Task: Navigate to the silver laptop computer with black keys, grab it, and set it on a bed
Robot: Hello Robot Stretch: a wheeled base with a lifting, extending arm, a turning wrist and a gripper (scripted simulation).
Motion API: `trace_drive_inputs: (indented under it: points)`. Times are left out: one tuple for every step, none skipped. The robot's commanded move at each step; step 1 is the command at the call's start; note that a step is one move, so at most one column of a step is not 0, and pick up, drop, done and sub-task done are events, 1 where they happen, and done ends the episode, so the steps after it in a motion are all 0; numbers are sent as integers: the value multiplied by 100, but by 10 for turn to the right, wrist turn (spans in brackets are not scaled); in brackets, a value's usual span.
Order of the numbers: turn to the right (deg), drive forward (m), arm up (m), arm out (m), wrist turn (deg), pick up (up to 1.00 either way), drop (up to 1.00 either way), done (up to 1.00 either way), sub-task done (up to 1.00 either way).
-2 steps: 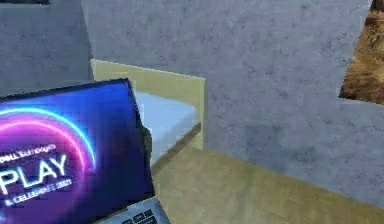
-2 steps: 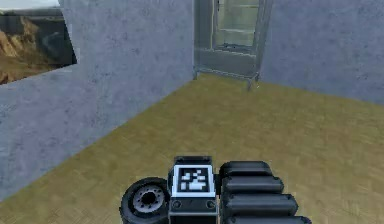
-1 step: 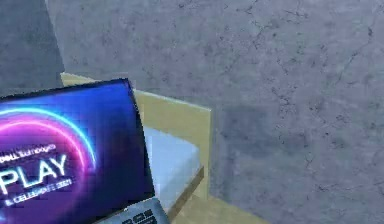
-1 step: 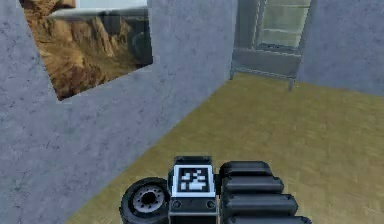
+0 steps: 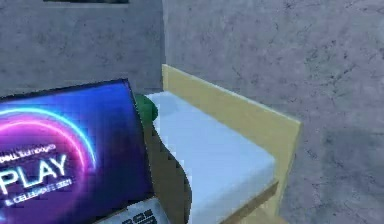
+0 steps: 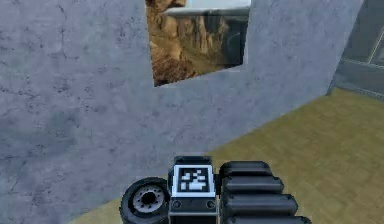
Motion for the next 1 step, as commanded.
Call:
trace_drive_inputs:
  points:
    - [0, 15, 0, 0, 0, 0, 0, 0, 0]
